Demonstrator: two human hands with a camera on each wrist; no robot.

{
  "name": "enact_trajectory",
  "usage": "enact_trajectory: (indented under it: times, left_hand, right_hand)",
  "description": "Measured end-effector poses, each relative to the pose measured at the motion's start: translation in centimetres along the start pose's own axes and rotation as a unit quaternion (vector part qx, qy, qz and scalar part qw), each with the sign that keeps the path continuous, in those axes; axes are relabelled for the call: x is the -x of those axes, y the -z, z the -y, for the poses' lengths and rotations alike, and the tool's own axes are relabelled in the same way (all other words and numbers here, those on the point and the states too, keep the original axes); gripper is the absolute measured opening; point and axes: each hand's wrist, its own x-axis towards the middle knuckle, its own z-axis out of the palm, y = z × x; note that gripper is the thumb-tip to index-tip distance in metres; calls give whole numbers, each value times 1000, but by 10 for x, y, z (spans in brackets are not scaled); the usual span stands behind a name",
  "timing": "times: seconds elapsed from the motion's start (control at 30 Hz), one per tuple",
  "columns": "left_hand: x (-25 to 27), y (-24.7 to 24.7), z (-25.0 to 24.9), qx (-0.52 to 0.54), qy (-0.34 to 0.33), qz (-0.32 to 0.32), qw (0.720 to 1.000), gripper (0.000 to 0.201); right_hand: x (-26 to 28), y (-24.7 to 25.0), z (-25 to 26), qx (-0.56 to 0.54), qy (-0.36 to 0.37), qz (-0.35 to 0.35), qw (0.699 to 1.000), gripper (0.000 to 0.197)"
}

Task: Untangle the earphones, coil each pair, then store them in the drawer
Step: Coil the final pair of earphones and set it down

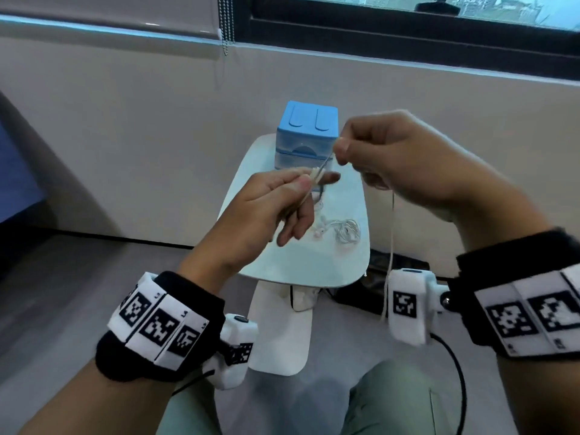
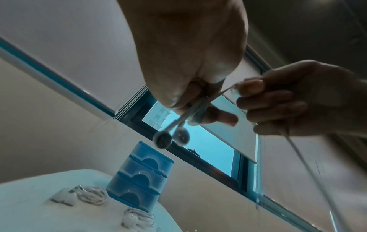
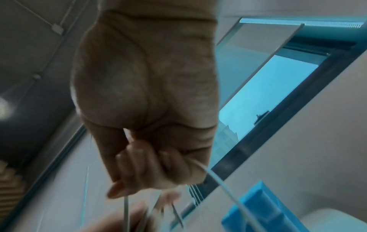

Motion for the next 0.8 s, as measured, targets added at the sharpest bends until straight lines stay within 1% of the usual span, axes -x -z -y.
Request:
enact_trajectory:
  times: [0.07, 0.13, 0.2, 0.27, 0.33, 0.37, 0.4, 0.43, 0.5, 0.57, 0.6, 0.63, 0.7, 0.8]
  left_hand:
    - [0, -1, -4, 50, -11, 21, 998, 38]
    - [-1, -1, -10, 103, -33, 15, 994, 37]
    - [-6, -1, -16, 155, -39, -18, 987, 34]
    - [-11, 0, -18, 183, -31, -50, 981, 34]
    - [-14, -1, -16, 154, -23, -71, 985, 36]
    - [-14, -1, -15, 122, -20, -72, 990, 32]
    - [-14, -2, -14, 80, -15, -64, 995, 28]
    - [-12, -1, -14, 30, -5, -54, 998, 26]
    - [-9, -2, -15, -40, 7, -44, 998, 26]
    - [-8, -2, -15, -48, -4, -27, 998, 29]
    - [-8, -1, -15, -47, -9, -13, 999, 33]
    - [-8, -1, -15, -37, -9, 3, 999, 36]
    - [-8, 4, -16, 18, 2, 34, 999, 37]
    - [-6, 11, -18, 147, -2, 52, 988, 39]
  right_hand:
    - [-4, -4, -12, -39, -27, -27, 999, 31]
    - [-3, -21, -24, -94, -52, -18, 994, 32]
    - [5, -40, -31, -118, -75, 35, 990, 32]
    - [16, -57, -29, -132, -93, 124, 979, 31]
    - [26, -61, -18, -126, -97, 207, 965, 29]
    - [29, -57, -10, -111, -89, 231, 962, 29]
    - [31, -49, -2, -97, -75, 240, 963, 29]
    - [31, -39, 5, -87, -60, 232, 967, 29]
    - [27, -15, 14, -75, -22, 178, 981, 29]
    - [19, 4, 13, -30, 19, 98, 995, 29]
    - [15, 9, 8, -16, 27, 63, 998, 27]
    - [12, 12, 2, -12, 27, 39, 999, 26]
    - [8, 9, -11, -35, 18, 15, 999, 26]
    - [10, -5, -32, -120, -4, 7, 993, 29]
